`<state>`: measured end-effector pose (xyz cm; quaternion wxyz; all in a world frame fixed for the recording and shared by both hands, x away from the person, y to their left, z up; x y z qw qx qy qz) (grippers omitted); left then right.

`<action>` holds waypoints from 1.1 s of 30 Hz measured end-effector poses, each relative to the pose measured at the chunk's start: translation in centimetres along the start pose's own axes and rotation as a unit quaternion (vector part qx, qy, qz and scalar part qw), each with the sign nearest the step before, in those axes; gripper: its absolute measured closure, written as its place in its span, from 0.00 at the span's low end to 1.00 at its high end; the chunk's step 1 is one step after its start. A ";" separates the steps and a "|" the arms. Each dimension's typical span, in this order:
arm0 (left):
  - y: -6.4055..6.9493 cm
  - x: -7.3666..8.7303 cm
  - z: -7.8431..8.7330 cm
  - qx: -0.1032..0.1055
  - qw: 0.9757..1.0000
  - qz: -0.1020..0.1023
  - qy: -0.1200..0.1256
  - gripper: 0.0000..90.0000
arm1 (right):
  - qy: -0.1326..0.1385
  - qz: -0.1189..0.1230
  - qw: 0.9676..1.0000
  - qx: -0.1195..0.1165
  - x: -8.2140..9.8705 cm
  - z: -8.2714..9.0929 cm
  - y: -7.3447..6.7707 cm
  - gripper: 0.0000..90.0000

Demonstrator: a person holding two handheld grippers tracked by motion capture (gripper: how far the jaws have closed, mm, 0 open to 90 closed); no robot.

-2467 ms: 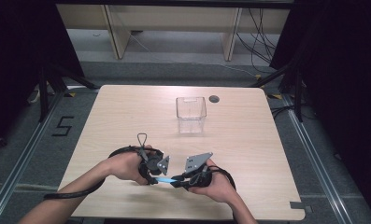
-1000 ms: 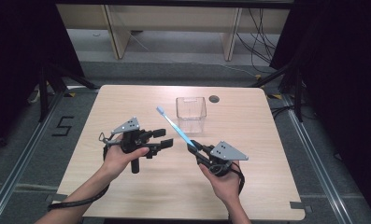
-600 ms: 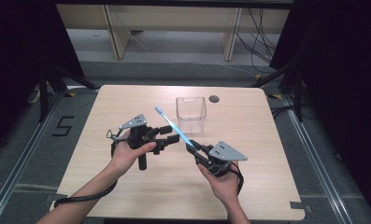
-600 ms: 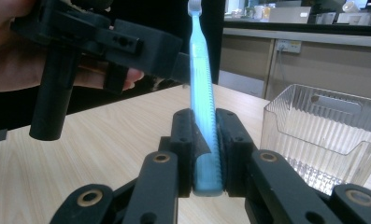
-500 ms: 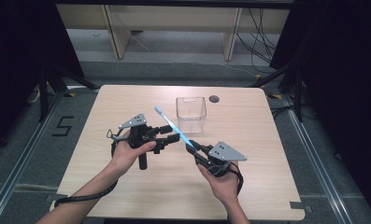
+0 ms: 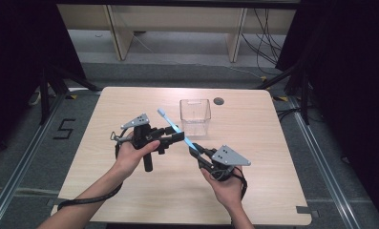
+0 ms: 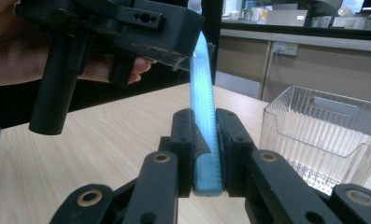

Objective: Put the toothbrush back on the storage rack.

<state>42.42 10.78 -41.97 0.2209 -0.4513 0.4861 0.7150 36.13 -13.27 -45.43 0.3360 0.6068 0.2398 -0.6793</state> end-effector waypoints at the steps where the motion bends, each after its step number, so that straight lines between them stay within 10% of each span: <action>1: 0.0 0.0 0.0 0.000 1.000 0.000 0.000 0.53 | 0.000 0.000 1.000 0.000 0.0 0.0 0.0 0.87; 18: 0.0 -0.3 0.1 0.003 1.000 0.001 0.008 0.75 | -0.016 0.008 1.000 -0.001 0.3 -0.3 -0.4 0.87; 33: 1.1 -0.4 -0.1 0.024 0.999 -0.036 0.003 0.91 | -0.027 0.023 0.999 -0.011 0.8 -1.3 -0.9 0.81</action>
Point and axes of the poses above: each handheld gripper's, and its own axes: z roughly backward along the jaws, x roughly out of its underside, y roughly to its right, the point moved 1 cm from there along -z, roughly forward along the jaws, and after that the axes turned 4 degrees about z, right-handed, at the moved point
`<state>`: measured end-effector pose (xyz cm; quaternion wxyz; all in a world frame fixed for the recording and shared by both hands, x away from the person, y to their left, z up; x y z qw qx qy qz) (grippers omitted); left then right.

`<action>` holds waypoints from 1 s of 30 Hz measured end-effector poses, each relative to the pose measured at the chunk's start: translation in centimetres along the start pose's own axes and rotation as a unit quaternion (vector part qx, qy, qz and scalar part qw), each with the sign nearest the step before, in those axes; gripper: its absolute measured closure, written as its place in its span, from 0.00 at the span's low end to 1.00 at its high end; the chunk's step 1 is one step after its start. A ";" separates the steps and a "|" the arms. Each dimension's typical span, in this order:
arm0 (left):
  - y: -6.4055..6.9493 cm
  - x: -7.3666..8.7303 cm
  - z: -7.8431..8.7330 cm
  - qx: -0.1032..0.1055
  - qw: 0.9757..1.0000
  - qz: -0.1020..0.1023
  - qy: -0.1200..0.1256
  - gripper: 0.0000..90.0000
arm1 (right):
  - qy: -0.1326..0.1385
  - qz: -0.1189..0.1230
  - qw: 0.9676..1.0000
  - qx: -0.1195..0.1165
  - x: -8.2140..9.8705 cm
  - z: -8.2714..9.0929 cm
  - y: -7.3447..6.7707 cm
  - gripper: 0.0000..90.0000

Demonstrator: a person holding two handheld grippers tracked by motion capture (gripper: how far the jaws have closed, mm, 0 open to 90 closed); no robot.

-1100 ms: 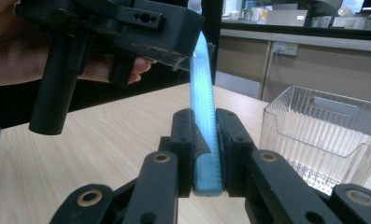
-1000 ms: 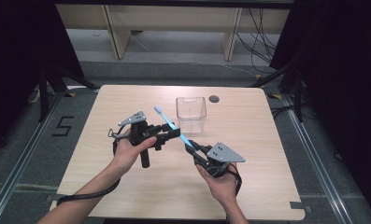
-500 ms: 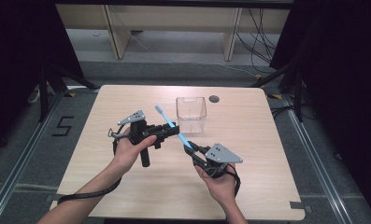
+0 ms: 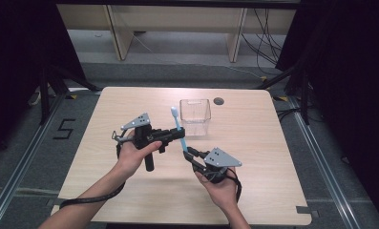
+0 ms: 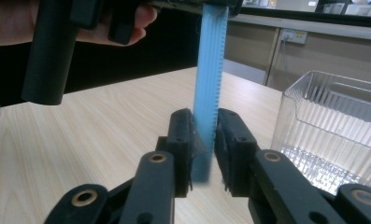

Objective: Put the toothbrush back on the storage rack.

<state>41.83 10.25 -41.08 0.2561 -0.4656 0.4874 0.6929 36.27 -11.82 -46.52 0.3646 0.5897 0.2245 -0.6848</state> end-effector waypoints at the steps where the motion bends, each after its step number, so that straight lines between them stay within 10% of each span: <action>1: 0.0 0.0 0.0 0.001 1.000 -0.003 -0.002 0.91 | 0.000 0.000 1.000 0.000 0.0 0.0 0.0 0.81; 7: 0.2 0.1 0.0 -0.014 0.999 -0.036 -0.014 0.92 | -0.015 -0.033 0.999 0.001 0.0 0.4 -0.1 0.72; 19: 0.7 1.2 -0.7 -0.061 0.993 -0.098 -0.025 0.92 | 0.054 -0.081 0.994 0.040 -3.8 2.0 0.0 0.77; 30: 1.5 2.3 -1.7 -0.075 0.987 -0.132 -0.044 0.92 | 0.056 -0.082 0.994 0.054 -4.9 0.6 0.2 0.80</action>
Point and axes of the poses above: each handheld gripper's, and its own axes: z roughly backward along the jaws, x roughly out of its underside, y roughly to its right, the point moved 1 cm from there along -z, roughly forward along the jaws, and after that the axes turned 4 degrees about z, right-handed, at the moved point
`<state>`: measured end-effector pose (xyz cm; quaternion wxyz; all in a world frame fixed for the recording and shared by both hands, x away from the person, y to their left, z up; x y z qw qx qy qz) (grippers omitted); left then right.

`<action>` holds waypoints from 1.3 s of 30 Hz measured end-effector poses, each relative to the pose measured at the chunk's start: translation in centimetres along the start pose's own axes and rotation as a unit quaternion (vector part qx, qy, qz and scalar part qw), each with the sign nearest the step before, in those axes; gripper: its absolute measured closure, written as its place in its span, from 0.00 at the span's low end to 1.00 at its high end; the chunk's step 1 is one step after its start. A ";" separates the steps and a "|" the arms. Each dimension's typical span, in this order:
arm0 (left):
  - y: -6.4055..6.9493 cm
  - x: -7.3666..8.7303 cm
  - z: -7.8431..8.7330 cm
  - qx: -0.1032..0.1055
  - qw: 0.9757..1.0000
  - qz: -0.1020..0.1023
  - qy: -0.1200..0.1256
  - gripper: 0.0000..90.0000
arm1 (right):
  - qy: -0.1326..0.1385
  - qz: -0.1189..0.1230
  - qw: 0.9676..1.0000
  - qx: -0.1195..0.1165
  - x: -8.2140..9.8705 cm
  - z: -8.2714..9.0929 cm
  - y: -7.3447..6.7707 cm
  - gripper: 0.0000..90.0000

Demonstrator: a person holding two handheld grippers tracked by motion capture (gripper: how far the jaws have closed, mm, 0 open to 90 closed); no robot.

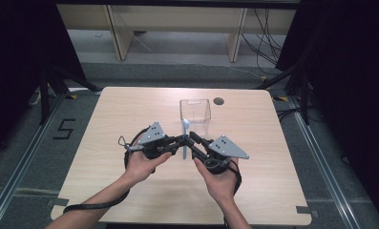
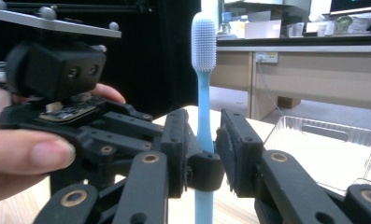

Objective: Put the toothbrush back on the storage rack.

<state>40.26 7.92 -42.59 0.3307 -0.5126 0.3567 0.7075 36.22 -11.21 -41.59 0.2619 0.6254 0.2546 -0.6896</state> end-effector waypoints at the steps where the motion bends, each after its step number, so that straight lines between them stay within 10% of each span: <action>1: 0.1 0.0 0.0 -0.002 1.000 -0.005 -0.001 0.92 | -0.002 -0.007 1.000 0.000 0.0 0.0 -0.1 0.80; 31: 1.0 0.2 -0.5 -0.004 0.999 -0.036 -0.004 0.91 | -0.008 0.002 1.000 0.013 0.0 -0.4 0.0 0.93; 39: 0.7 0.2 0.3 -0.018 0.998 -0.061 -0.016 0.70 | -0.007 -0.004 1.000 0.023 -0.2 -0.2 0.7 0.93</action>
Point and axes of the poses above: each handheld gripper's, and its own axes: z roughly backward along the jaws, x roughly out of its underside, y roughly to its right, the point moved 1 cm from there along -z, roughly forward along the jaws, and after that the axes turned 4 degrees about z, right-handed, at the moved point
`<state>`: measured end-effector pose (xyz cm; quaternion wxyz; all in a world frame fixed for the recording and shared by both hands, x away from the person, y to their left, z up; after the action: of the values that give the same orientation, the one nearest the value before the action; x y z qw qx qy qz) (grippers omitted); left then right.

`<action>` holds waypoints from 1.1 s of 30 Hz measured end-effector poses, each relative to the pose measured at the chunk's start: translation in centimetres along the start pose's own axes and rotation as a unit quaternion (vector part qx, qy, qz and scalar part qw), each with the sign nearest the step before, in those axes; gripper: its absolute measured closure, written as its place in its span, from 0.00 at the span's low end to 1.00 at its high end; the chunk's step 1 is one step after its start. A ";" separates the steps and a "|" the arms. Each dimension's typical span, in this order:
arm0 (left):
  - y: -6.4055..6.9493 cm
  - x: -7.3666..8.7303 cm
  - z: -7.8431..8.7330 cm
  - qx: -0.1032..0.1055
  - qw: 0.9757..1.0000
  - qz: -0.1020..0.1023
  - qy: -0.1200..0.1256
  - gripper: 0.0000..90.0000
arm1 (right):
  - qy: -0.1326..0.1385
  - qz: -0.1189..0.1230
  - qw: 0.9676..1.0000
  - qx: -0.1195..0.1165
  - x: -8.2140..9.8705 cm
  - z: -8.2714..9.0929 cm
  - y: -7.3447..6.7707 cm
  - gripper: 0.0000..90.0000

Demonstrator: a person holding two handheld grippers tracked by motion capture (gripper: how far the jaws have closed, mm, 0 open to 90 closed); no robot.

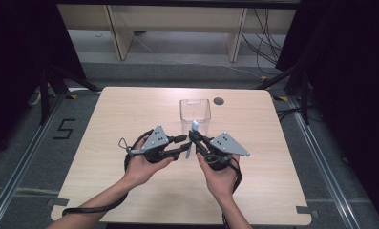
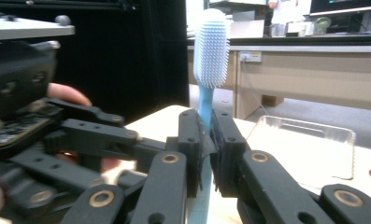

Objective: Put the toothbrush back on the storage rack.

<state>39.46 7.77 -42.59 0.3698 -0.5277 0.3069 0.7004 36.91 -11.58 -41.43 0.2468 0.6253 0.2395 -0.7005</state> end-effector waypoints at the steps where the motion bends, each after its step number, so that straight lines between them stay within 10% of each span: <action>1: 0.0 0.0 0.2 -0.003 1.000 -0.005 -0.003 0.67 | -0.001 0.006 1.000 0.005 0.0 0.1 0.3 0.93; 17: -1.5 1.5 4.3 -0.044 0.998 -0.033 -0.037 0.54 | -0.004 0.011 0.999 0.030 -0.3 0.2 2.9 0.93; 33: -3.7 4.8 8.1 -0.089 0.995 -0.010 -0.042 0.50 | -0.001 0.022 0.998 0.052 -1.1 -0.8 5.5 0.93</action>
<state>37.66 17.33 -45.37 0.3410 -0.5320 0.2220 0.7426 41.19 -15.19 -40.56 0.2298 0.6414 0.1887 -0.7072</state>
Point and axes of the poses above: each handheld gripper's, and its own axes: z roughly backward along the jaws, x roughly out of its underside, y roughly to its right, the point moved 1 cm from there along -z, roughly forward along the jaws, and after that the axes turned 4 degrees about z, right-handed, at the moved point
